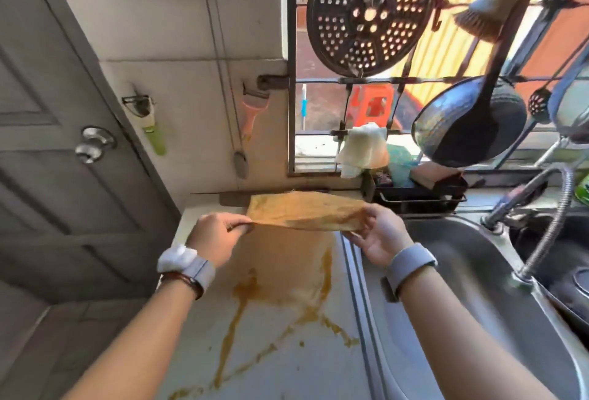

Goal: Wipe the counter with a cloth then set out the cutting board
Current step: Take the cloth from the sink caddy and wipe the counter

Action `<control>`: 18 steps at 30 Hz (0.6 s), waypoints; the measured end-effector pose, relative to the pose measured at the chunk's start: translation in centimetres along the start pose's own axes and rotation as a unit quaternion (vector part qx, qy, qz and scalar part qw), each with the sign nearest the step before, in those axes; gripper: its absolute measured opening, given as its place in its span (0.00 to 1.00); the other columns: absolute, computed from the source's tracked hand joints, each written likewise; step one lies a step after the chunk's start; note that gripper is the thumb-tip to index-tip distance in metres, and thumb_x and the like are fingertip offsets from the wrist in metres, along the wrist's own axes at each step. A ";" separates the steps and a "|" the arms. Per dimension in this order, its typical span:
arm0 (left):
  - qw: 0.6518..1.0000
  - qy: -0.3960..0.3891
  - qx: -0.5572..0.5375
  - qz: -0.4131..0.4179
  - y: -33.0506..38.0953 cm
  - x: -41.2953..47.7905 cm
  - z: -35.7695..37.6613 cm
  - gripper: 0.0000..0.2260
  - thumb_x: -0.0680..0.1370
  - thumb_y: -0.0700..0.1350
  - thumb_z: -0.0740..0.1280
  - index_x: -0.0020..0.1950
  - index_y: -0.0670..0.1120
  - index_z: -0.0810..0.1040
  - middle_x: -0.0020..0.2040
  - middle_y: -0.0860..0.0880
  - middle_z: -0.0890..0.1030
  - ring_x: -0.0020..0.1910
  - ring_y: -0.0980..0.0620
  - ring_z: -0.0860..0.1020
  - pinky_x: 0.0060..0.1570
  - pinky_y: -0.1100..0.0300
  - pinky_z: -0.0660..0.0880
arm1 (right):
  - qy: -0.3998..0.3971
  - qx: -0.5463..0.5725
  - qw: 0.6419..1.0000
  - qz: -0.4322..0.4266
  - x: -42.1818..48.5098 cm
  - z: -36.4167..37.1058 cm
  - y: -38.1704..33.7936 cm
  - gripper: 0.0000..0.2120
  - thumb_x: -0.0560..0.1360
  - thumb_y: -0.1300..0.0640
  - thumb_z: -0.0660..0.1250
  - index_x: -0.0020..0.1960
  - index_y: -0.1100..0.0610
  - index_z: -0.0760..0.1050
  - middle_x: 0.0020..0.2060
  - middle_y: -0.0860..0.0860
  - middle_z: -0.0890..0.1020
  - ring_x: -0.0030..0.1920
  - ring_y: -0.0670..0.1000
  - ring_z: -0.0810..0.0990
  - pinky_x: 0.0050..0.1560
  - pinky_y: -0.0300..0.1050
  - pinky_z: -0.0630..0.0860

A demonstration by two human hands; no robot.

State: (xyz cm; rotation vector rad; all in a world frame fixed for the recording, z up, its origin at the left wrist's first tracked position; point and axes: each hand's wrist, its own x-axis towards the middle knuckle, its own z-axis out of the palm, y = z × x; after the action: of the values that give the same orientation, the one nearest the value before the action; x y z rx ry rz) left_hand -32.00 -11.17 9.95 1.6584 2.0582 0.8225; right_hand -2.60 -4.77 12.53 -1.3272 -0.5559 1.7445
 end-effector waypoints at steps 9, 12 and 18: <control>0.992 -0.075 0.091 -0.045 -2.2 -1.5 10.7 0.28 0.78 0.60 0.63 0.76 0.53 0.66 0.78 0.48 0.63 0.76 0.46 0.58 0.75 0.51 0.57 | 0.070 -0.518 0.795 -0.307 3.8 -2.9 8.7 0.21 0.79 0.55 0.64 0.69 0.62 0.68 0.64 0.60 0.73 0.67 0.60 0.69 0.70 0.49 0.61; 0.993 -0.037 0.109 -0.040 -0.5 2.5 13.6 0.29 0.80 0.60 0.57 0.78 0.49 0.62 0.81 0.43 0.57 0.79 0.42 0.54 0.77 0.51 0.51 | -0.023 -0.581 0.755 -0.303 7.7 1.5 9.1 0.26 0.82 0.48 0.58 0.76 0.56 0.61 0.77 0.59 0.62 0.77 0.59 0.57 0.77 0.53 0.52; 0.965 -0.050 0.256 -0.039 -2.9 5.4 19.0 0.29 0.79 0.59 0.56 0.79 0.52 0.59 0.80 0.41 0.58 0.79 0.39 0.55 0.78 0.43 0.48 | -0.016 -0.757 0.594 -0.271 14.8 1.6 13.1 0.29 0.80 0.36 0.41 0.79 0.43 0.53 0.81 0.53 0.52 0.80 0.57 0.46 0.77 0.56 0.42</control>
State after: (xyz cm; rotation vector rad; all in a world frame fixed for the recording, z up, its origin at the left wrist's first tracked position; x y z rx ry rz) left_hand -23.80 -2.34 -6.03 1.8035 2.3785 0.1739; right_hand -9.87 0.72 -5.13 -1.7386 -2.4916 0.4284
